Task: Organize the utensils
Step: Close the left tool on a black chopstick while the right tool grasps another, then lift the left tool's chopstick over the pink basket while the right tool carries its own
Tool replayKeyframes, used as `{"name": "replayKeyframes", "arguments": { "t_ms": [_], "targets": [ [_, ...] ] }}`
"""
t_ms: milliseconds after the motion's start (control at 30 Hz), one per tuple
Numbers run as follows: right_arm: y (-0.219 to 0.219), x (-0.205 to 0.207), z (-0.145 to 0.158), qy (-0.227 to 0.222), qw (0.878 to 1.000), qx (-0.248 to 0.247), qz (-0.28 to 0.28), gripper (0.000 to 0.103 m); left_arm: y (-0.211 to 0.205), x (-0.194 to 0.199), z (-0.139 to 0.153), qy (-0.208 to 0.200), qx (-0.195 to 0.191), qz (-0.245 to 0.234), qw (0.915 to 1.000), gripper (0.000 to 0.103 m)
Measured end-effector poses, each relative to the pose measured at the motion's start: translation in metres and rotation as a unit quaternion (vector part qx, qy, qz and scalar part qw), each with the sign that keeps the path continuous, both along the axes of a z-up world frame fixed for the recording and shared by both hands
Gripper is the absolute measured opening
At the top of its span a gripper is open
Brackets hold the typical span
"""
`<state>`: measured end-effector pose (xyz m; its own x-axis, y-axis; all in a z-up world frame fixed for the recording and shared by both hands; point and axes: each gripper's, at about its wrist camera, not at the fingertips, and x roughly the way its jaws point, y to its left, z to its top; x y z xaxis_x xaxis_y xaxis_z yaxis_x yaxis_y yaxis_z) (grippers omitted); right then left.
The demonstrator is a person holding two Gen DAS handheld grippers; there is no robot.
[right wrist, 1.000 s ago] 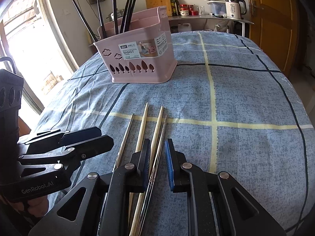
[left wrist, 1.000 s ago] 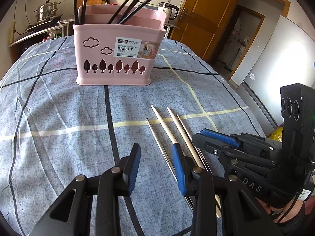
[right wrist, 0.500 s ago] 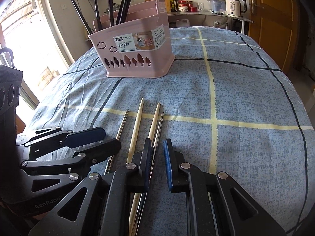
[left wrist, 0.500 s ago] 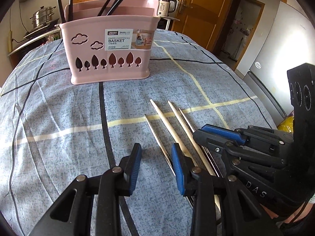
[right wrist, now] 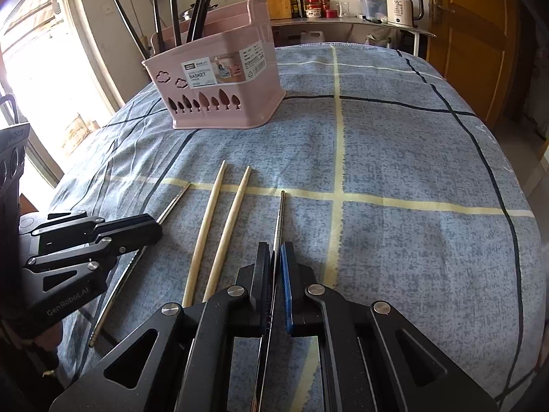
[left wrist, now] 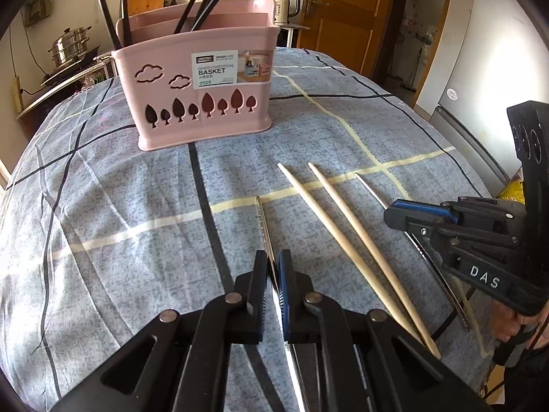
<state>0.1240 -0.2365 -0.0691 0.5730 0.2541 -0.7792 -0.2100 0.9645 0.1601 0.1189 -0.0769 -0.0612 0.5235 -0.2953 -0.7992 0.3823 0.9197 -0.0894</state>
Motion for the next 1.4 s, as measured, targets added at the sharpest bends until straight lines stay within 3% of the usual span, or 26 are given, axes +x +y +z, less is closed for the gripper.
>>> {"name": "replayKeyframes", "arguments": {
  "t_ms": [533,667,833,1100,1400],
  "targets": [
    [0.010,0.022,0.001,0.005,0.999,-0.037,0.007,0.006,-0.011,0.012,-0.003,-0.004,0.033,-0.009,0.9994,0.015],
    [0.010,0.023,0.001,0.003,0.999,-0.036,0.008,0.004,-0.011,0.014,-0.002,-0.005,0.026,-0.010,0.9996,0.006],
    [0.010,0.020,0.008,-0.005,1.000,-0.022,0.013,0.004,-0.009,0.012,0.003,-0.004,0.016,-0.007,0.9998,0.005],
    [0.006,0.010,0.052,-0.064,0.998,0.013,0.013,0.004,0.003,0.006,0.052,-0.050,-0.017,-0.007,0.9986,0.005],
    [-0.003,0.001,0.104,-0.137,0.990,0.027,0.004,0.004,0.022,0.004,0.113,-0.124,-0.050,-0.003,0.9911,0.005]
  ]
}}
